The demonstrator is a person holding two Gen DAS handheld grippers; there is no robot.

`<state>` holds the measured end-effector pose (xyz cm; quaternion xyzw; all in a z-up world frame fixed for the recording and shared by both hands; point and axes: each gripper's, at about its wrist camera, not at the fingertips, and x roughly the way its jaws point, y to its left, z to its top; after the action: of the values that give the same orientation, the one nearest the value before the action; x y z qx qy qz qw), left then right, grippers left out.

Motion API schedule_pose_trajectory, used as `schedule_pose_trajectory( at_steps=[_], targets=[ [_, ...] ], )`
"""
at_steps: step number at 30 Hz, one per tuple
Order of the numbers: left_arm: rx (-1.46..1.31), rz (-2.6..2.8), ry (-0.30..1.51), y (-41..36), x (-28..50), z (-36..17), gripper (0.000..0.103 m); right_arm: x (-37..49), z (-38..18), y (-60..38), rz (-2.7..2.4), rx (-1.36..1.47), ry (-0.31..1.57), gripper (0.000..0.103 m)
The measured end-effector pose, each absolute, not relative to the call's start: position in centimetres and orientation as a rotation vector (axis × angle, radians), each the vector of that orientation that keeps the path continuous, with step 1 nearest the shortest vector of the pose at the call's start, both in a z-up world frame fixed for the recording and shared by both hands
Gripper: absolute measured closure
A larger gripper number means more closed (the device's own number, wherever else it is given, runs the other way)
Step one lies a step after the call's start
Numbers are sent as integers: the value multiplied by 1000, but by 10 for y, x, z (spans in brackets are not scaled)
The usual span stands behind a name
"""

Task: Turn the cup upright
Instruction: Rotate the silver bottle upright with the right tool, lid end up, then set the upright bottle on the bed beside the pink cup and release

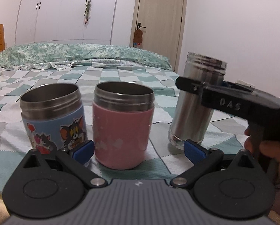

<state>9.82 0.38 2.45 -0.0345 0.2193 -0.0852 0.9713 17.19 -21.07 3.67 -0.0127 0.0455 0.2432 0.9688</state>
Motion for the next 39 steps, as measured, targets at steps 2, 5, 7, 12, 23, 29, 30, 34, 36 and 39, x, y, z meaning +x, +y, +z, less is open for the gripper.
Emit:
schedule_pose_trajectory(
  at_steps=[2, 5, 7, 12, 23, 29, 30, 34, 36, 39],
  targets=[
    [-75, -166, 439, 5, 99, 24, 0, 176, 30, -208, 490, -34, 82, 41],
    [-77, -159, 434, 5, 99, 24, 0, 178, 17, -205, 487, -35, 94, 41],
    [-74, -156, 431, 5, 98, 24, 0, 176, 8, -205, 489, -37, 83, 41],
    [-70, -151, 426, 5, 96, 25, 0, 171, 5, -204, 488, -56, 58, 41],
    [-57, -118, 346, 3, 63, 42, 0, 125, 29, -225, 460, 7, -12, 6],
    [-58, -79, 234, -2, 23, 48, 0, 70, 39, -239, 412, 11, -50, 0],
    [-54, -67, 210, -4, 16, 47, 0, 61, 37, -243, 401, 9, -46, 0],
    [-48, -46, 140, -8, -5, 36, 0, 36, 22, -254, 350, -24, -17, 0],
    [-43, -30, 118, -10, -11, 27, 0, 30, 13, -259, 325, -27, 11, 0],
    [-49, 14, 89, -9, -15, 16, 0, 23, 0, -265, 295, -32, 28, 0]
  ],
)
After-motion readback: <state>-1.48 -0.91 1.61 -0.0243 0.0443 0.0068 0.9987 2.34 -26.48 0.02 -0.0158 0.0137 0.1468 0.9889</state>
